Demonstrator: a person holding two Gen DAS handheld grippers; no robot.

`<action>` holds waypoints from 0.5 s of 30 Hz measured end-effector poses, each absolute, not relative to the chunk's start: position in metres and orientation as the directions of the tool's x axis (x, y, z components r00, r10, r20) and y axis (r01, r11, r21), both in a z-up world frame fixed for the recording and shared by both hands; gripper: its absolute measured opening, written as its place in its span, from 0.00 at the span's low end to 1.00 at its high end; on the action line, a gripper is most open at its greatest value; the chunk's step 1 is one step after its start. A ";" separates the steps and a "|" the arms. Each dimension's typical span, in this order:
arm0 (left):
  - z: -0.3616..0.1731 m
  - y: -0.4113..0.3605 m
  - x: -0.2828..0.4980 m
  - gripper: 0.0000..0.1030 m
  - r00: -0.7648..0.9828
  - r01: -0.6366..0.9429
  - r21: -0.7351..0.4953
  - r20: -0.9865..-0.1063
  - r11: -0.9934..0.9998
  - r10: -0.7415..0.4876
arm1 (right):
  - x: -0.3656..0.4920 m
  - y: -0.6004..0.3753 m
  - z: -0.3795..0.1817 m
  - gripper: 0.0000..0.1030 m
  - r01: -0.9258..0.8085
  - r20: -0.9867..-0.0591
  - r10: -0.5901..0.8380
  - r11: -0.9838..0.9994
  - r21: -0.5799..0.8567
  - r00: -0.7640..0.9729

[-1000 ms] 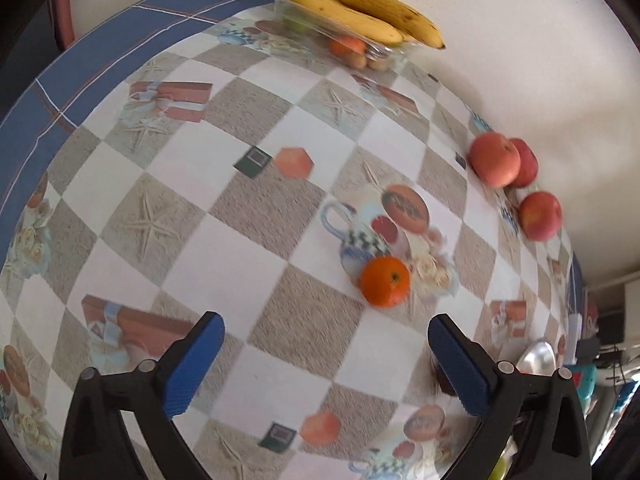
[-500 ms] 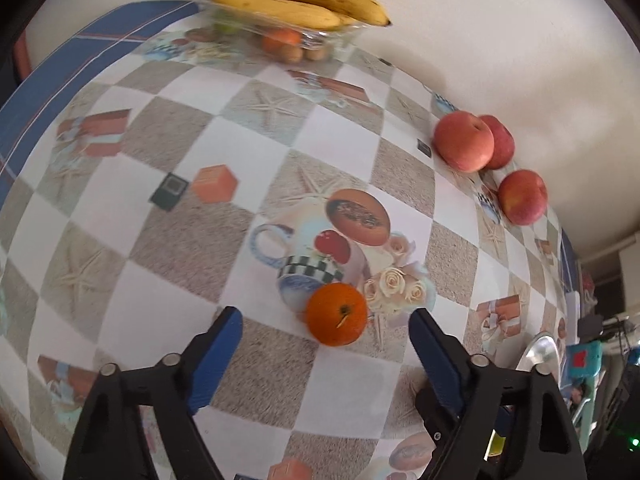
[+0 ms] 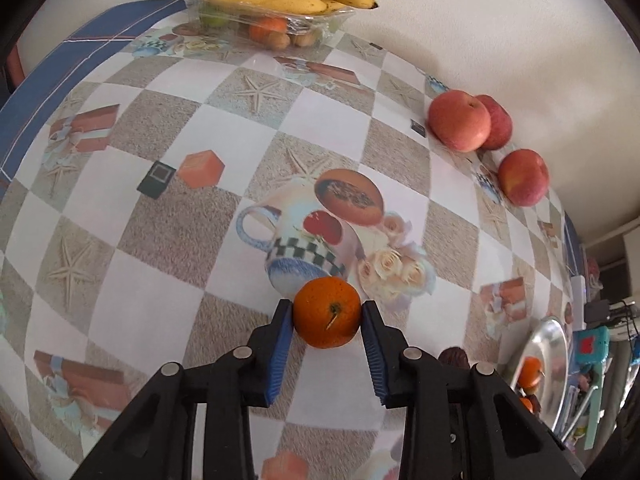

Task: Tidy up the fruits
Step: 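Grasp a dark red date with the right tool while the left tool grasps a mandarin orange, then carry the date and the orange over the steel bowl with both tools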

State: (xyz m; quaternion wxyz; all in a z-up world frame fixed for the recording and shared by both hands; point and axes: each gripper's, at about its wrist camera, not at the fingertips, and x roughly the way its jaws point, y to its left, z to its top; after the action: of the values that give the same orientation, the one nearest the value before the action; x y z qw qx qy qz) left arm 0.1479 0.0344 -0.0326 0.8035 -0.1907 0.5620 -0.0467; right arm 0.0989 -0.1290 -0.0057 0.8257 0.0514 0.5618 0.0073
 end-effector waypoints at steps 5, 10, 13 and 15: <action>-0.025 0.027 0.130 0.36 0.333 -0.137 -0.363 -0.893 0.922 -0.303 | 0.084 -0.130 0.008 0.38 0.035 -0.919 0.062 0.996 0.082 0.389; -0.020 0.021 0.105 0.36 0.304 -0.153 -0.405 -0.887 0.901 -0.347 | 0.065 -0.133 0.021 0.38 0.024 -0.913 0.046 0.998 0.061 0.405; -0.014 0.014 0.092 0.36 0.309 -0.143 -0.403 -0.886 0.904 -0.346 | 0.055 -0.137 0.027 0.38 0.028 -0.910 0.047 0.998 0.064 0.412; -0.010 0.010 0.086 0.36 0.316 -0.134 -0.402 -0.884 0.906 -0.345 | 0.048 -0.141 0.030 0.38 0.032 -0.908 0.053 0.997 0.072 0.416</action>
State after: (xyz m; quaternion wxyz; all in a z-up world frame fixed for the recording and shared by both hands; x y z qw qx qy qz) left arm 0.0855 0.0105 -0.0096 0.7846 -0.2061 0.5809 -0.0673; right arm 0.0483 -0.1409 0.0299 0.8405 0.0390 0.5403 0.0063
